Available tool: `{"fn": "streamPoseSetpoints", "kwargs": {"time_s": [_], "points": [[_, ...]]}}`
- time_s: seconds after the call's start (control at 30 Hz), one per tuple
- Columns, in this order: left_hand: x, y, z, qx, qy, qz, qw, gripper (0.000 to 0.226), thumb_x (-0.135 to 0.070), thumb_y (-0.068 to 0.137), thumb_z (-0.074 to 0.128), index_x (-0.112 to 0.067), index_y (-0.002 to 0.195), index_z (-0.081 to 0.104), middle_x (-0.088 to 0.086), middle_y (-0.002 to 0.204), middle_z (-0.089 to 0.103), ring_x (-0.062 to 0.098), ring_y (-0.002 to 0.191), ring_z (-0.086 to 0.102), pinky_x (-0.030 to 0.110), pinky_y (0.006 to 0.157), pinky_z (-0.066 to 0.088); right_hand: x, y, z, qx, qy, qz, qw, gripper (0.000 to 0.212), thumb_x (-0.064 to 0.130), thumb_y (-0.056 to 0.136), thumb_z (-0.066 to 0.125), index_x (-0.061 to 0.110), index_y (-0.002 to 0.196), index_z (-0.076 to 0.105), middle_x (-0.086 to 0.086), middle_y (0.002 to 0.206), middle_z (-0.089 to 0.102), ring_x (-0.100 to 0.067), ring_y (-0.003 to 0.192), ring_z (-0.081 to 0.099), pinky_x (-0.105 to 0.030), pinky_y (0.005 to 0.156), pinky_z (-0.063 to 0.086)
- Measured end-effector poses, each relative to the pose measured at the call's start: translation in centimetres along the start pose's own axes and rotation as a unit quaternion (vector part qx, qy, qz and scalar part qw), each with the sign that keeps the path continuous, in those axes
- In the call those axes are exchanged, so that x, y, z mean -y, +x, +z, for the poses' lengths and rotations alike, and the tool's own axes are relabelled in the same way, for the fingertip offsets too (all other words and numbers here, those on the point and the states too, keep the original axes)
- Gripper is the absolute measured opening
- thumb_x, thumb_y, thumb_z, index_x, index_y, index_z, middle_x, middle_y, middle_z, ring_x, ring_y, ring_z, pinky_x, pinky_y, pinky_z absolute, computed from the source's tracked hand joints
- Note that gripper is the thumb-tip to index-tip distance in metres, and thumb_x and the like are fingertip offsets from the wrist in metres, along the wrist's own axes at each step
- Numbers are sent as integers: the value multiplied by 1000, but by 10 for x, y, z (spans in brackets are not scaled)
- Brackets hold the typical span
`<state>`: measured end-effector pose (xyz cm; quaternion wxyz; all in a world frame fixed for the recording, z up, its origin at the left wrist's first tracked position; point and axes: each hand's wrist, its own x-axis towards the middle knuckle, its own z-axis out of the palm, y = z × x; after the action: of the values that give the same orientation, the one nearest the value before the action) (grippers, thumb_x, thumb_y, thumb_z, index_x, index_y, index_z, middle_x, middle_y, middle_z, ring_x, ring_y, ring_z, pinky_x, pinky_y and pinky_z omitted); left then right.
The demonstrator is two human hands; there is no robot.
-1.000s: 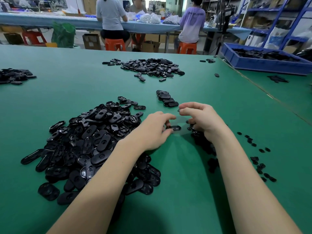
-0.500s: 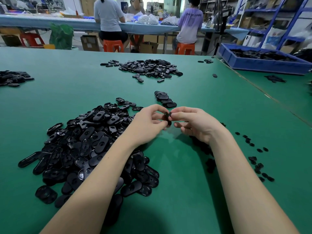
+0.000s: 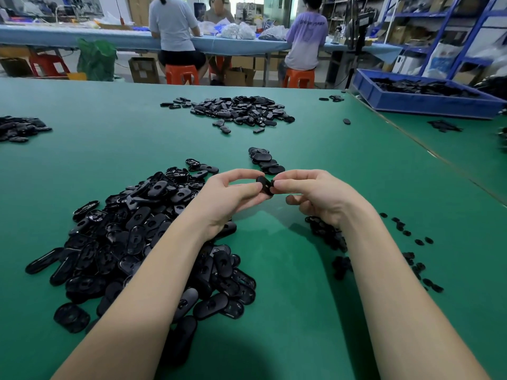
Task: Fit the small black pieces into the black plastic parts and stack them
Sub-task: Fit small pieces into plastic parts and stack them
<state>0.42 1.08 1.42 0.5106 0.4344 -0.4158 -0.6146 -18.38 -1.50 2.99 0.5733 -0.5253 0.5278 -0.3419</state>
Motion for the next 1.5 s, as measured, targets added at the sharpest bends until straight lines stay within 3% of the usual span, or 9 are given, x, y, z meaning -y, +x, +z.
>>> {"fn": "streamPoseSetpoints", "kwargs": {"time_s": [0.17,0.43,0.7,0.8,1.0,1.17,1.37,1.5], "points": [[0,-1,1,-20,77,-2,997,15,-1,91,68,-11,102,71,13,90,77,15,79,74,17,64,56,1,0,4,-36,-79,-4,996,12,21,84,81,27,73,80,1,85,75,-11,63,44,-21,47,26],[-2,-3,1,-1,101,19,995,18,2,90,68,-7,105,70,16,95,77,17,84,74,18,70,57,2,0,6,-75,-135,-29,988,11,30,73,88,29,72,77,-3,77,54,-22,79,37,-27,52,25],[-2,-4,0,-8,149,31,988,18,4,91,64,-5,106,68,16,93,77,16,84,73,20,72,59,5,0,9,-91,-214,-69,970,21,44,74,87,30,84,75,7,72,65,-1,46,44,-26,56,33],[-3,-4,-1,-23,123,23,992,19,4,92,62,-7,107,66,13,91,77,15,83,74,19,68,58,1,2,10,-102,-217,-75,968,24,51,74,86,31,84,77,11,76,71,3,46,48,-24,56,35],[-4,-3,-2,-44,160,14,986,17,-2,87,70,-15,97,70,6,84,77,14,76,71,21,68,58,-9,-1,13,-55,-110,-76,990,22,43,77,87,24,82,76,12,71,72,-6,55,40,-13,45,32],[-1,-1,-1,-65,132,9,989,17,8,85,68,-8,91,67,12,77,73,19,72,67,23,76,60,-6,2,12,-45,-133,-83,987,13,29,78,87,20,80,78,6,62,55,-4,48,39,-11,43,28],[1,-1,1,-82,172,12,982,18,4,84,72,-10,94,67,12,82,74,21,75,66,31,87,56,-7,9,17,-95,-189,-87,973,13,28,76,85,21,73,75,17,50,55,2,42,45,-9,40,29],[3,-1,2,-97,199,20,975,18,3,84,72,-12,92,67,10,80,72,20,71,62,29,79,53,-13,12,22,-94,-184,-95,974,11,26,79,82,22,75,74,16,53,57,1,48,48,-13,50,37]]}}
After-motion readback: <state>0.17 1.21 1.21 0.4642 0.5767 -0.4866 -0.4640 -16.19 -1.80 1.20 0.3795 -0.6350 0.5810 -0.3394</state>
